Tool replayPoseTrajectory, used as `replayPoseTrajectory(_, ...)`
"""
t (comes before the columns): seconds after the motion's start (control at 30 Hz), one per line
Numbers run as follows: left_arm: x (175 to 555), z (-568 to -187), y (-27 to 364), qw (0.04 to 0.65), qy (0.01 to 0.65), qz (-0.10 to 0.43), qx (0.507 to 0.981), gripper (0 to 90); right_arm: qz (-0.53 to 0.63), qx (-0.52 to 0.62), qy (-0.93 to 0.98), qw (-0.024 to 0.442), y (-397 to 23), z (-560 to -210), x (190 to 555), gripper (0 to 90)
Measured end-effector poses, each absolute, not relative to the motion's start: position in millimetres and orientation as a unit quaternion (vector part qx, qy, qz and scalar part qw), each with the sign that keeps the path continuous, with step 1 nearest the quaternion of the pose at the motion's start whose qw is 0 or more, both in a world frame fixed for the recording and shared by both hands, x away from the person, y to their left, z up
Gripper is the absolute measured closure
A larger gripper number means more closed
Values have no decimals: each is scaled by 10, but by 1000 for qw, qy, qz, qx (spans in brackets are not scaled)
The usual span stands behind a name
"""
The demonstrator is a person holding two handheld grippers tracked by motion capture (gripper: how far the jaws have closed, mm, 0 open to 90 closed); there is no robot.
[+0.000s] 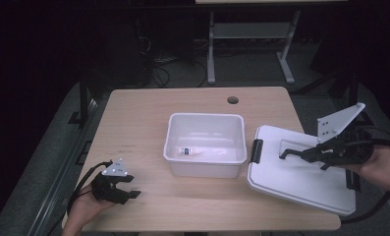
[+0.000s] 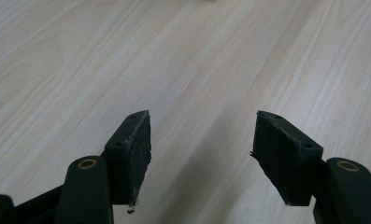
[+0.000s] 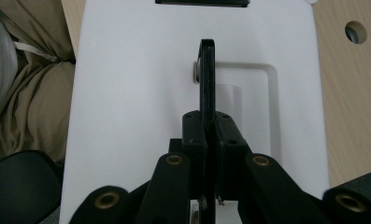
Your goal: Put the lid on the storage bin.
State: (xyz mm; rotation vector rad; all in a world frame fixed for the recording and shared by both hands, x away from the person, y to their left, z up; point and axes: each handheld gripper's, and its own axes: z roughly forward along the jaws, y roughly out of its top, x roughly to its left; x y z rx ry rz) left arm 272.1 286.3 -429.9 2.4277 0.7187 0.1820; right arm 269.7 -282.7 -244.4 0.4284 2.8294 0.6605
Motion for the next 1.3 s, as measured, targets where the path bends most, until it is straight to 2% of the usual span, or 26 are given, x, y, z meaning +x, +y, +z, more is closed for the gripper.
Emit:
replayPoseTrajectory(0.8,2717,-4302,2970,304,280,68,908,360,227,99,964,100,-2319,-2242,3114,845)
replayPoseTrajectory(1.3,2706,-4297,2993,310,282,68,905,359,223,81,967,90,-2021,-2232,3347,845)
